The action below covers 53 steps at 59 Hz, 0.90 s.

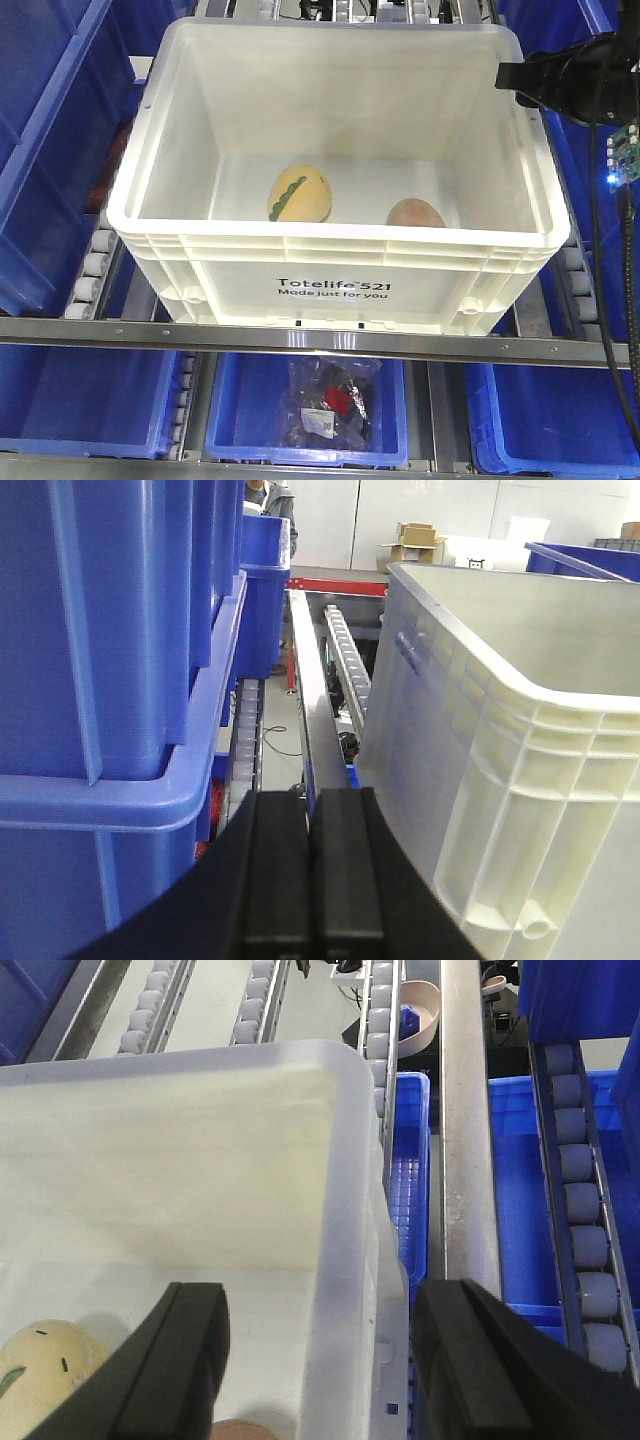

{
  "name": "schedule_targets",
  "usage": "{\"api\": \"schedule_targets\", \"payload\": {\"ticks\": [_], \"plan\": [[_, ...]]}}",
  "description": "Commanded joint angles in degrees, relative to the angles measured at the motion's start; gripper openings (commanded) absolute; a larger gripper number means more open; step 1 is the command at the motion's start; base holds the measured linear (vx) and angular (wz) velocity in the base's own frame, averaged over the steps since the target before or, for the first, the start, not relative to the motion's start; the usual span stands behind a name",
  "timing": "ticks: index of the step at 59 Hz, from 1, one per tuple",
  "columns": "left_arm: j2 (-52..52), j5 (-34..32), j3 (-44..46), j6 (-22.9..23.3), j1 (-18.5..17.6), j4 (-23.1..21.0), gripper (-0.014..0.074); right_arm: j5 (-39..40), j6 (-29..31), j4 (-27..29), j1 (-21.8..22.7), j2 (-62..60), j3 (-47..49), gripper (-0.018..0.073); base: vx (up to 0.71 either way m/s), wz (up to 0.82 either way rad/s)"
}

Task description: Place moving items into box and shelve

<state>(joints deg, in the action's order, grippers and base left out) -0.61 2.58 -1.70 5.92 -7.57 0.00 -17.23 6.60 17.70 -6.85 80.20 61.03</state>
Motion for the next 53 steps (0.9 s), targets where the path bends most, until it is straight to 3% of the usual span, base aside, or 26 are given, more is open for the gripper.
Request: {"api": "schedule_targets", "payload": {"ticks": [1, 15, 23, 38, 48, 53], "plan": [[-0.9, -5.0, -1.0, 0.6, 0.2, -0.4, -0.0006, 3.9, 0.7, 0.0, 0.2, -2.1, 1.6, 0.0466, 0.0, 0.0], [-0.9, -5.0, -1.0, 0.6, 0.2, -0.4, -0.0006, 2.5, 0.7, 1.8, 0.2, -2.5, 1.0, 0.0466, 0.0, 0.0], [-0.9, -5.0, -1.0, 0.6, 0.2, -0.4, -0.0006, 2.9, 0.7, 1.7, 0.2, -8.2, -4.9, 0.0466, 0.0, 0.0], [-0.9, -5.0, -1.0, 0.6, 0.2, -0.4, -0.0006, 5.5, 0.7, -4.6, 0.6, -26.5, -16.8, 0.0466, 0.0, 0.0], [-0.9, -5.0, -1.0, 0.6, 0.2, -0.4, -0.0006, 12.0, 0.9, -7.1, 5.0, -40.7, -24.4, 0.044, 0.0, 0.0], [-0.9, -5.0, -1.0, 0.6, 0.2, -0.4, -0.0006, 15.7, 1.4, -9.0, 8.5, -47.8, -29.9, 0.0374, 0.0, 0.0]]}}
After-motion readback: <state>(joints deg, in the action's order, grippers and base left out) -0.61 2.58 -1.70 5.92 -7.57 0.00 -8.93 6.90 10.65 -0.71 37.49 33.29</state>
